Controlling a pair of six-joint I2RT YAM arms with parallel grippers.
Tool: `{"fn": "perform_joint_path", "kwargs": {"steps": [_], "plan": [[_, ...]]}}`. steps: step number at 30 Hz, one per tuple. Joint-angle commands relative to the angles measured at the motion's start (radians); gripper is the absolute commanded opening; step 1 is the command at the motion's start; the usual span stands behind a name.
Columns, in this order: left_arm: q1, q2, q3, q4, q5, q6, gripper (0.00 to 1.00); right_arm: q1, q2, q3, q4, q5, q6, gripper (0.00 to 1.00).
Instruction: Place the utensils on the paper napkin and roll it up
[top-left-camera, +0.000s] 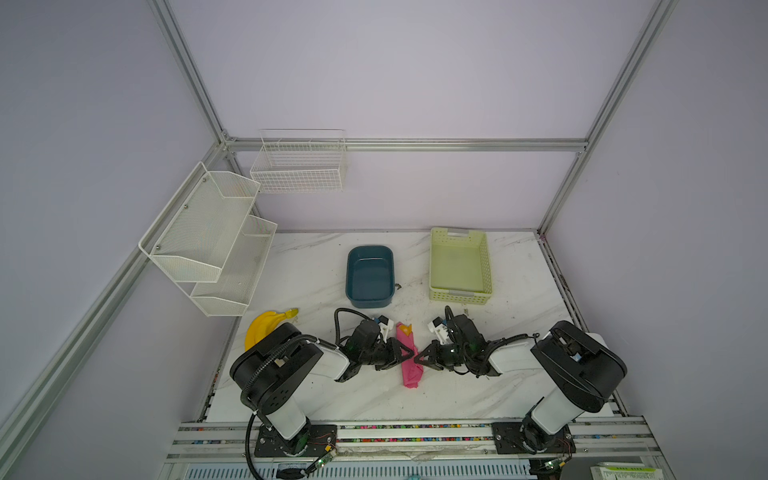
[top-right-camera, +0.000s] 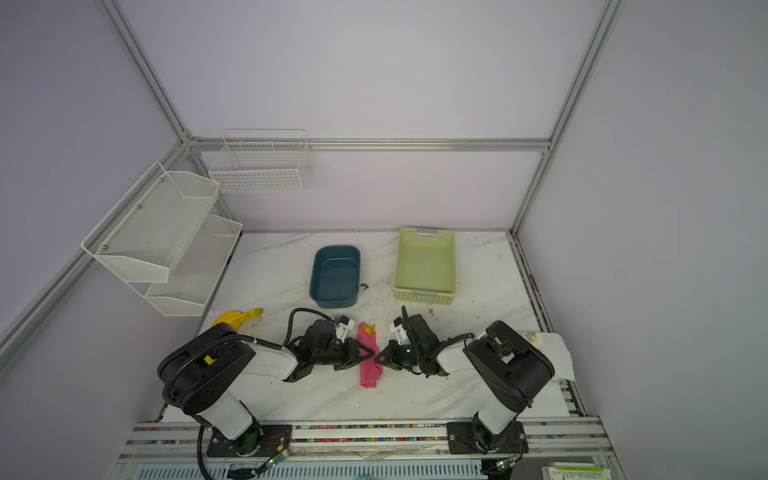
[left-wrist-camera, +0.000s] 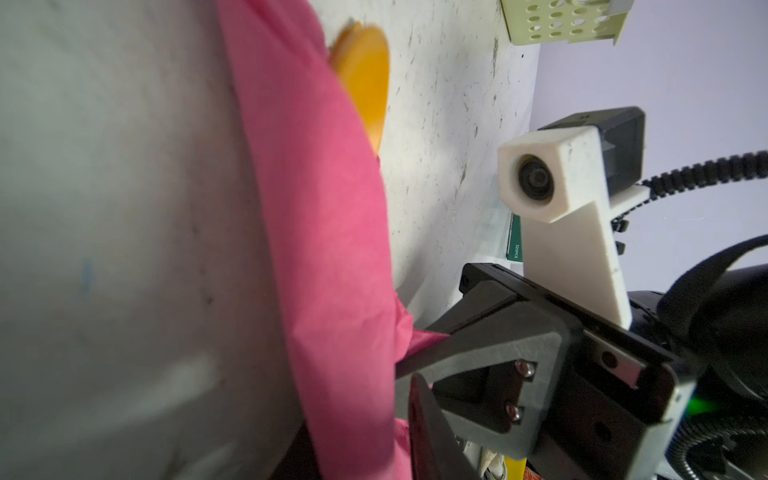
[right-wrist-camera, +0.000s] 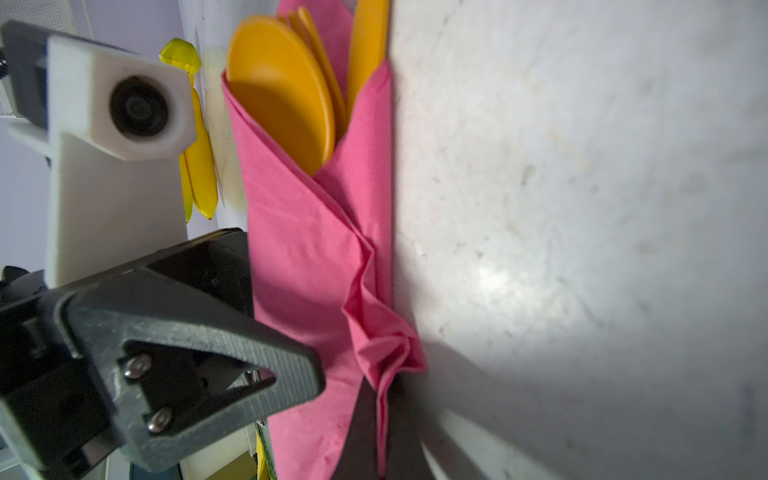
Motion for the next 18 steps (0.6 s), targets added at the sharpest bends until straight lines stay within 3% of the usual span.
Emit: {"fn": "perform_joint_path", "kwargs": {"steps": [1, 18], "plan": [[0.004, 0.024, 0.014, -0.144, -0.070, 0.035, 0.26, -0.003, 0.028, -0.042, -0.167, 0.095, 0.005, 0.00], [0.004, -0.006, 0.023, -0.158, -0.076, 0.053, 0.14, -0.002, -0.011, -0.056, -0.155, 0.101, 0.011, 0.00]]}}
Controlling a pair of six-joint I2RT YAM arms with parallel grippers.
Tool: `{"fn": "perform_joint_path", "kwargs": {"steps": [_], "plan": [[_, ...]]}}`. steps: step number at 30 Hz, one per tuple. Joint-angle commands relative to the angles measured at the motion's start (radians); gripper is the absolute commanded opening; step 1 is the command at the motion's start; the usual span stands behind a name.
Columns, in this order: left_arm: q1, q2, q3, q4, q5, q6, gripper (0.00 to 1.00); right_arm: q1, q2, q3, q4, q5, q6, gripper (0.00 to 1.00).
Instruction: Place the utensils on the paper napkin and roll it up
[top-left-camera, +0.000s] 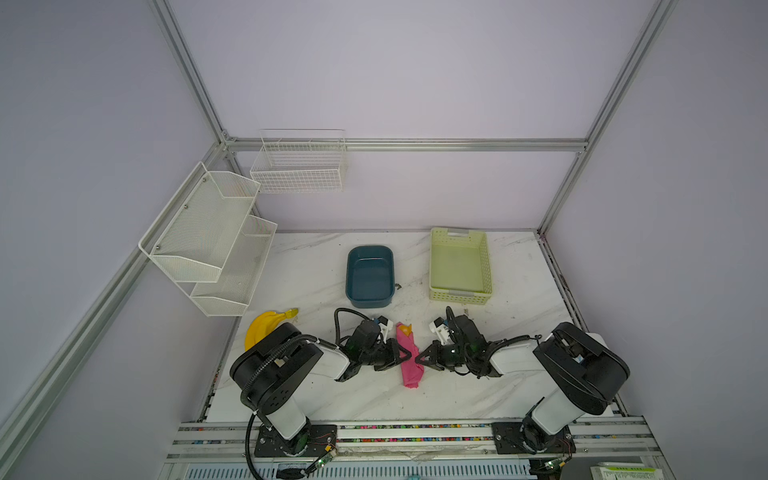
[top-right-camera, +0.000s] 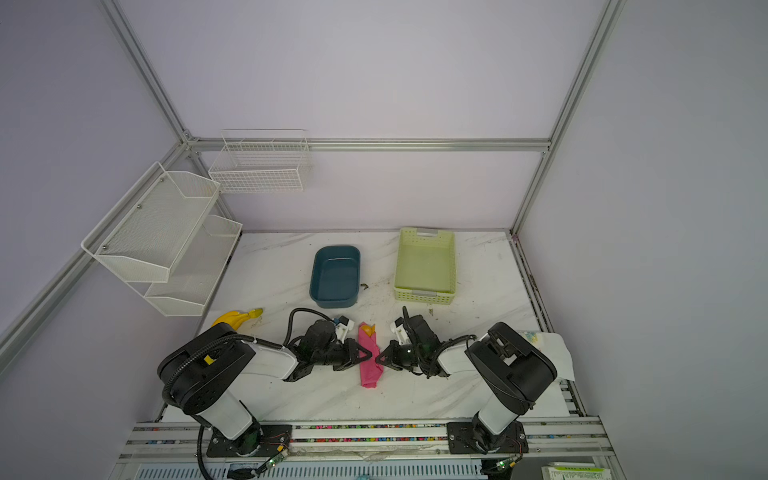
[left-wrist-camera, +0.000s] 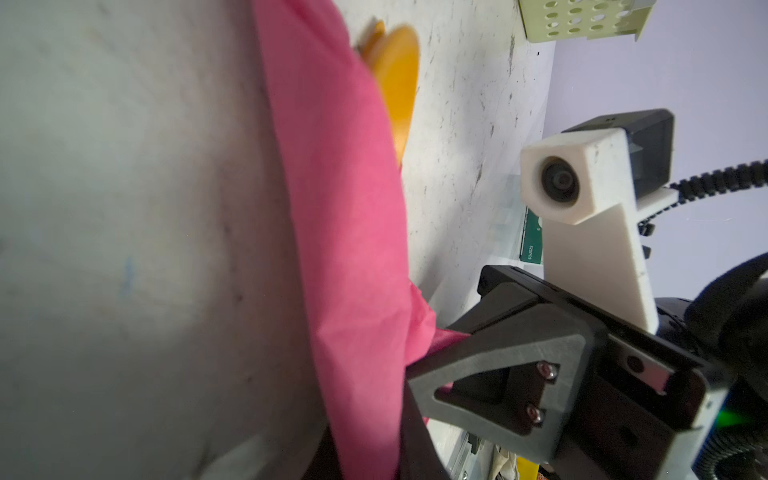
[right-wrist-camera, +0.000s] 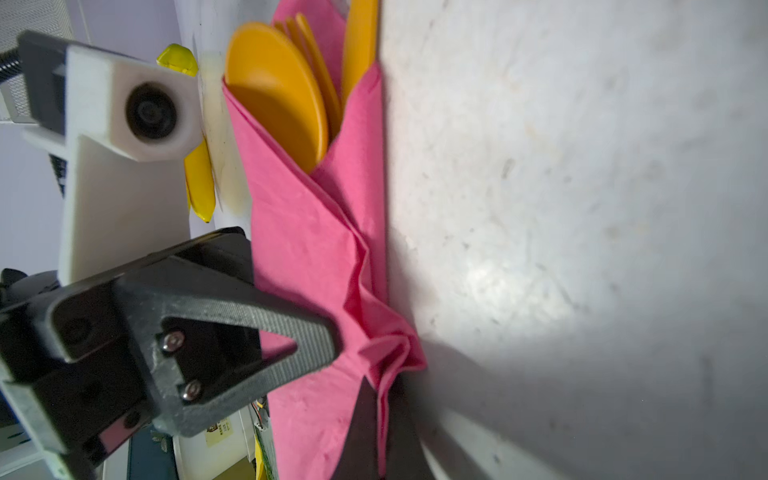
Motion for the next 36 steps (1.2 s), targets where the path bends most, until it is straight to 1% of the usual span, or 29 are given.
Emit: {"fn": "perform_joint_path", "kwargs": {"steps": [1, 2, 5, 7, 11, 14, 17, 22, 27, 31, 34, 36], "plan": [[0.004, -0.010, 0.019, -0.127, -0.063, 0.033, 0.13, -0.003, 0.002, -0.047, -0.151, 0.083, 0.011, 0.00], [0.004, -0.019, 0.020, -0.131, -0.065, 0.036, 0.13, -0.003, -0.006, -0.052, -0.138, 0.082, 0.019, 0.00], [0.005, -0.054, 0.028, -0.158, -0.077, 0.051, 0.12, -0.003, -0.052, -0.061, -0.133, 0.092, 0.035, 0.11], [0.007, -0.088, 0.042, -0.199, -0.085, 0.070, 0.12, -0.003, -0.099, -0.060, -0.151, 0.104, 0.037, 0.16], [0.022, -0.175, 0.066, -0.267, -0.095, 0.105, 0.10, -0.003, -0.232, -0.027, -0.256, 0.149, 0.040, 0.26], [0.037, -0.263, 0.103, -0.337, -0.096, 0.152, 0.09, -0.009, -0.352, 0.014, -0.358, 0.200, 0.012, 0.32], [0.047, -0.351, 0.158, -0.417, -0.100, 0.221, 0.07, -0.017, -0.452, 0.069, -0.437, 0.241, -0.026, 0.35], [0.061, -0.477, 0.257, -0.510, -0.066, 0.349, 0.04, -0.025, -0.592, 0.187, -0.524, 0.290, -0.136, 0.39], [0.069, -0.596, 0.347, -0.538, 0.004, 0.510, 0.02, -0.026, -0.687, 0.350, -0.578, 0.306, -0.327, 0.41], [0.069, -0.672, 0.386, -0.459, 0.049, 0.605, 0.00, -0.026, -0.705, 0.485, -0.574, 0.256, -0.474, 0.41], [0.070, -0.703, 0.415, -0.392, 0.087, 0.649, 0.00, -0.026, -0.697, 0.544, -0.528, 0.149, -0.616, 0.41], [0.070, -0.712, 0.434, -0.340, 0.106, 0.658, 0.00, -0.026, -0.713, 0.529, -0.426, 0.081, -0.626, 0.44]]}}
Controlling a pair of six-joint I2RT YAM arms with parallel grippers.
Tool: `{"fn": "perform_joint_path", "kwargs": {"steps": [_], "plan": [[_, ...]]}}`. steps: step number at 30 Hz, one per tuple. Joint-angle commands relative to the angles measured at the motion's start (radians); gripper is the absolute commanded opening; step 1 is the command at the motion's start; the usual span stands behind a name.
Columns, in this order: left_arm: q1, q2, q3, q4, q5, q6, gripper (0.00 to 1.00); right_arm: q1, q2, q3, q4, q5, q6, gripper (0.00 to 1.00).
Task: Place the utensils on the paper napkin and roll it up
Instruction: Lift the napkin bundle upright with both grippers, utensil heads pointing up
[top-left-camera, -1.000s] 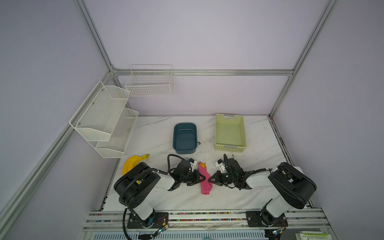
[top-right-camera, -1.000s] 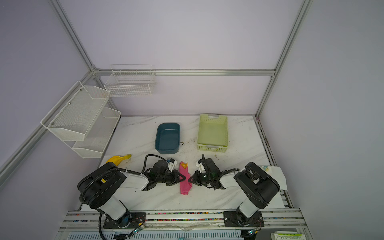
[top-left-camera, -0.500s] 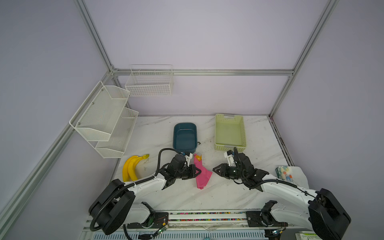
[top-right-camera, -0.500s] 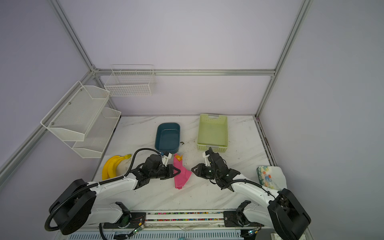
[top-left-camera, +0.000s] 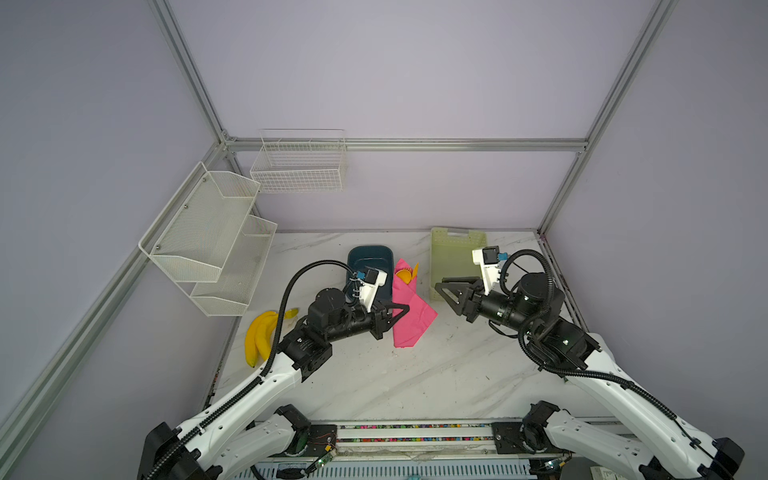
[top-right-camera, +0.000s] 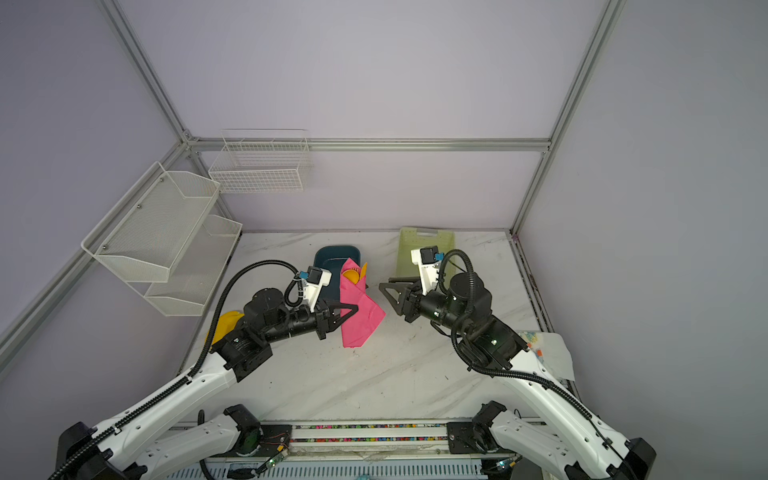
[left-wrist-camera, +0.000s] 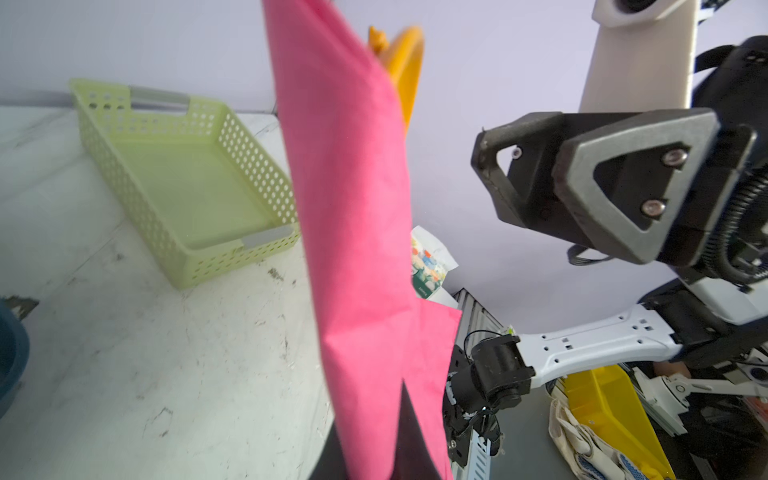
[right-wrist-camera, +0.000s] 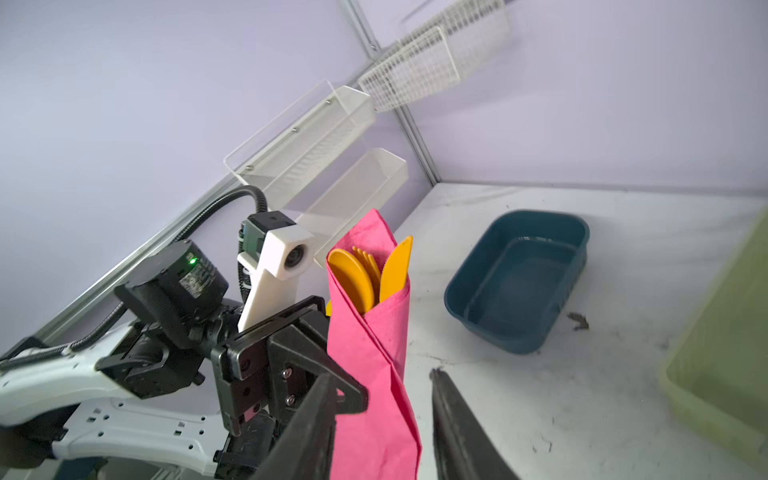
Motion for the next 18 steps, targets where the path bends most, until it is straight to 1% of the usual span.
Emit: {"fn": "perform_joint_path", "kwargs": {"steps": [1, 4, 6, 8, 10, 14, 18], "plan": [[0.006, -0.025, 0.121, 0.146, 0.071, 0.085, 0.00, -0.004, -0.024, -0.012, 0.127, -0.130, -0.143, 0.48], [0.005, -0.024, 0.142, 0.227, 0.095, 0.070, 0.00, -0.003, -0.040, -0.051, 0.250, -0.188, -0.134, 0.59], [0.005, -0.021, 0.152, 0.274, 0.102, 0.053, 0.00, -0.003, -0.035, -0.074, 0.315, -0.226, -0.111, 0.64], [0.005, -0.016, 0.157, 0.325, 0.105, 0.026, 0.00, -0.001, -0.035, -0.108, 0.375, -0.221, -0.082, 0.68], [0.006, -0.013, 0.157, 0.378, 0.108, -0.002, 0.00, 0.000, -0.046, -0.149, 0.437, -0.205, -0.052, 0.75], [0.006, 0.000, 0.171, 0.434, 0.113, -0.041, 0.00, 0.009, -0.073, -0.239, 0.626, -0.219, 0.025, 0.77], [0.004, 0.017, 0.186, 0.458, 0.110, -0.065, 0.00, 0.034, -0.054, -0.305, 0.779, -0.237, 0.066, 0.78]]}}
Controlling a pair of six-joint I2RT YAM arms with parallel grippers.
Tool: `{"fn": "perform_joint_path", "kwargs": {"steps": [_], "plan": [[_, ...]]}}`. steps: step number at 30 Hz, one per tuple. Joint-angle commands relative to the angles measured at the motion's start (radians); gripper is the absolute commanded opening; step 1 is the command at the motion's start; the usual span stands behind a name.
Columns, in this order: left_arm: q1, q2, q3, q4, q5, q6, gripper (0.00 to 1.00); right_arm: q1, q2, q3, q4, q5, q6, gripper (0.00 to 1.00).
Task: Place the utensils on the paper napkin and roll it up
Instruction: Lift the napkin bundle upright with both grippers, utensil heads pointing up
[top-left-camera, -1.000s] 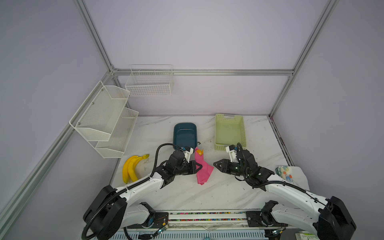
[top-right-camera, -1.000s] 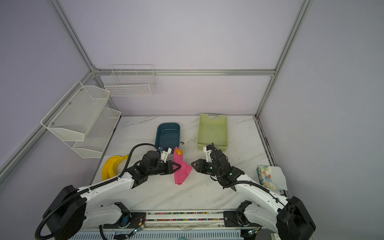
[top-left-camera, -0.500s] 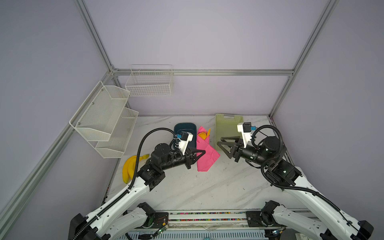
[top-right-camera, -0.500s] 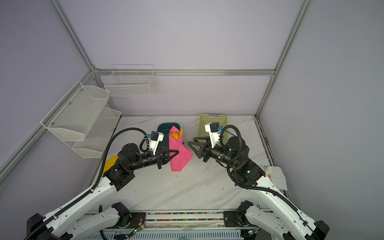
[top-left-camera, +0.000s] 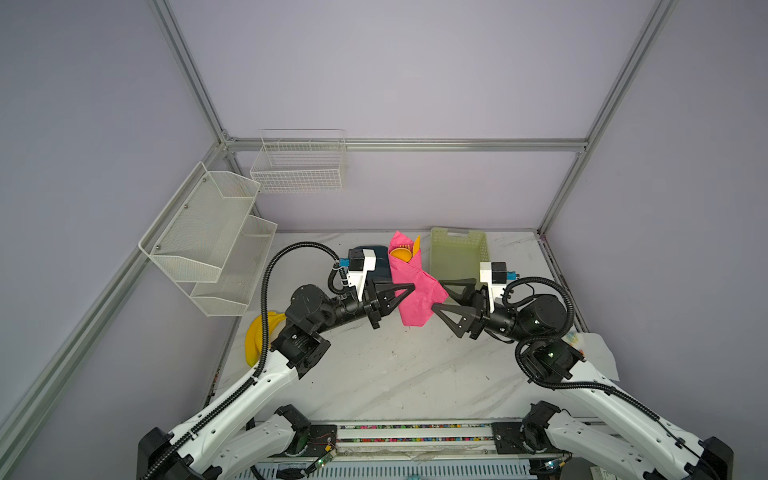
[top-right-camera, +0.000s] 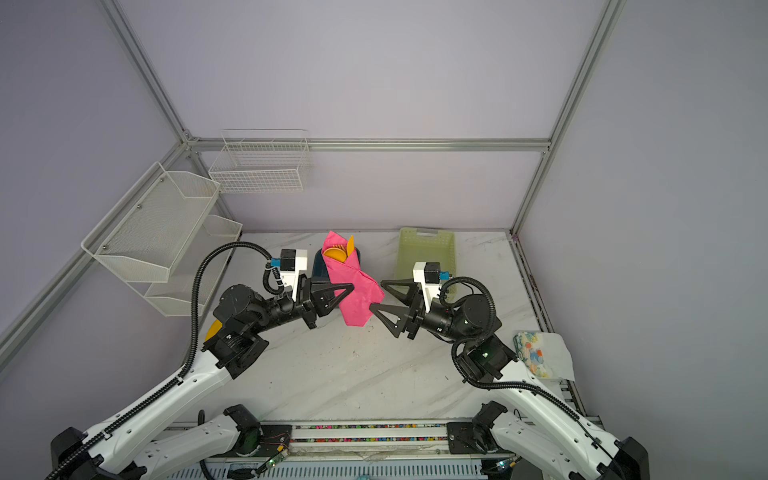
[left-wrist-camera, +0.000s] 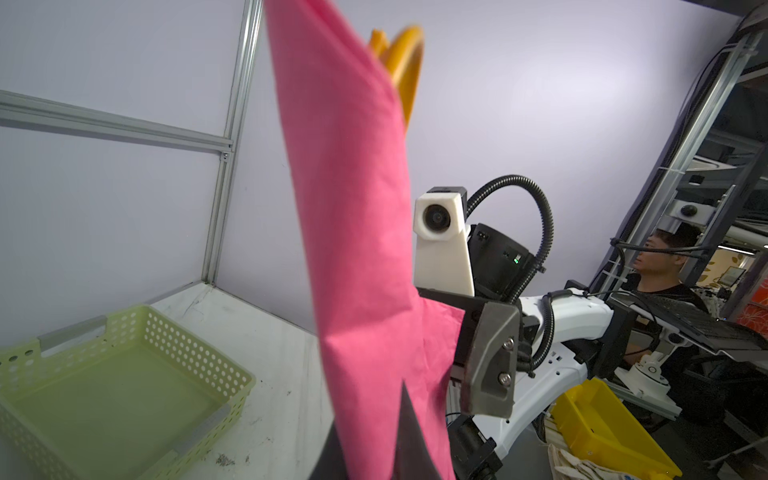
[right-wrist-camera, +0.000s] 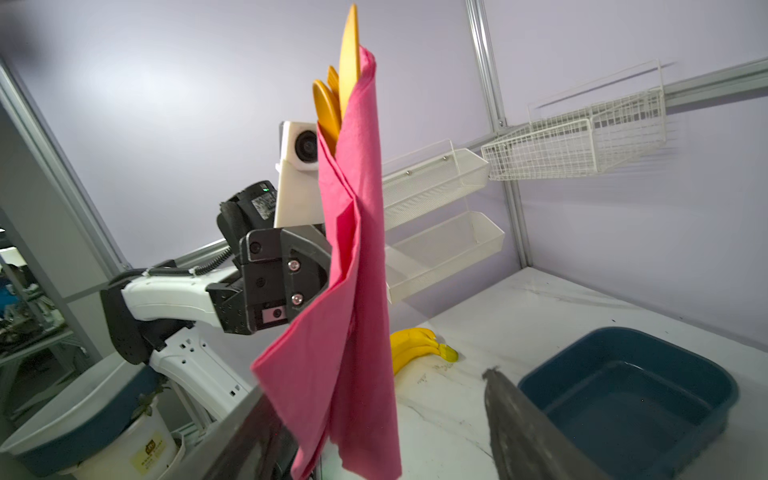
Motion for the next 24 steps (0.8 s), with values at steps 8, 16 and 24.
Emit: {"fn": "perform_joint_path", "kwargs": {"steps": [8, 16, 24], "plan": [[0.004, 0.022, 0.119, 0.089, -0.023, -0.051, 0.00, 0.145, 0.112, 0.012, 0.229, 0.046, -0.029, 0.74], [0.004, -0.001, 0.118, 0.028, -0.076, -0.023, 0.00, 0.171, 0.141, 0.019, 0.252, 0.138, -0.030, 0.56], [0.005, -0.005, 0.119, 0.019, -0.072, -0.030, 0.00, 0.172, 0.120, 0.021, 0.221, 0.184, -0.046, 0.47]]}}
